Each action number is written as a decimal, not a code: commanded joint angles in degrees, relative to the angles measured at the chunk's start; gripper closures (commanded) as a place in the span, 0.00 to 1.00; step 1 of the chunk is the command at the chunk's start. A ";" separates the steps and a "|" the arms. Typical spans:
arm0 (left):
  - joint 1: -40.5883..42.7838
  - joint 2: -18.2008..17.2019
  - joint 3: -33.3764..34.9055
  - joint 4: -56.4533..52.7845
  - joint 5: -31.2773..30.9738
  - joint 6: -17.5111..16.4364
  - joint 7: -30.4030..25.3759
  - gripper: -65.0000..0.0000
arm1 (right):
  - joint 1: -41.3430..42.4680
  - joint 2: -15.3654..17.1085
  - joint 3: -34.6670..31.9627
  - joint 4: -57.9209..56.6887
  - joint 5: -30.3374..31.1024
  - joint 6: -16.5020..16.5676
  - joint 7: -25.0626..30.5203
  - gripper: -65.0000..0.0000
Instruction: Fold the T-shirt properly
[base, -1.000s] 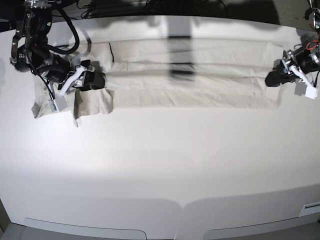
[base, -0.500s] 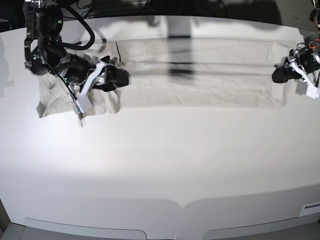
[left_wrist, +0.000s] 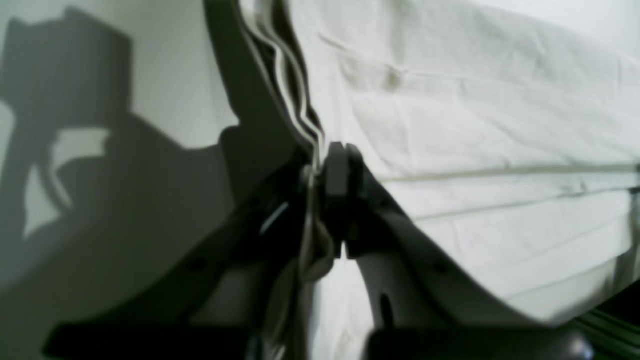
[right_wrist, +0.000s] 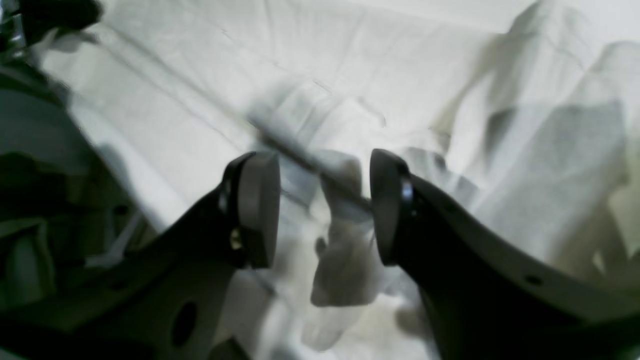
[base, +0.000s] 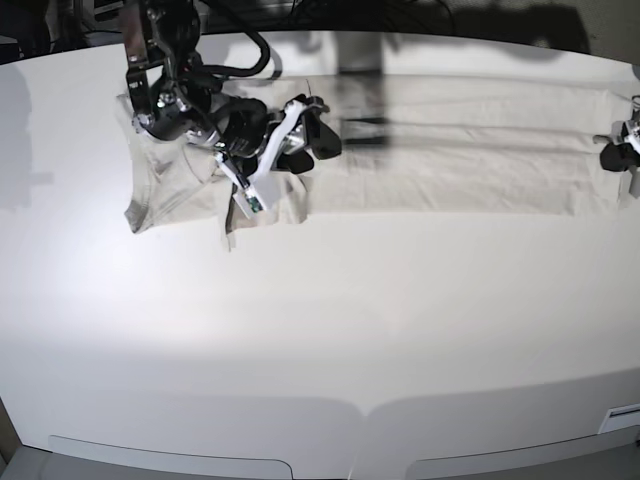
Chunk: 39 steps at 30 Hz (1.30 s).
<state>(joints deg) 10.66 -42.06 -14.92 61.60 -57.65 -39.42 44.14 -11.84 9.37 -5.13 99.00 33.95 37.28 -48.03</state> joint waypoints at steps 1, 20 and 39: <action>-0.37 -1.64 -0.44 0.66 -2.56 -0.46 0.35 1.00 | 1.27 -0.63 0.17 1.11 0.00 0.37 1.20 0.55; 6.62 14.93 -0.35 33.53 -11.02 10.08 10.14 1.00 | 7.61 -2.08 1.05 1.11 -3.98 0.20 -2.82 0.55; 8.74 31.12 16.20 39.23 10.27 15.72 -3.74 1.00 | 11.72 -0.92 1.05 1.11 -3.76 -0.04 -4.15 0.55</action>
<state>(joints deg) 19.79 -10.74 1.41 99.77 -46.17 -23.00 41.74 -1.19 8.27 -4.16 99.00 29.04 37.26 -53.47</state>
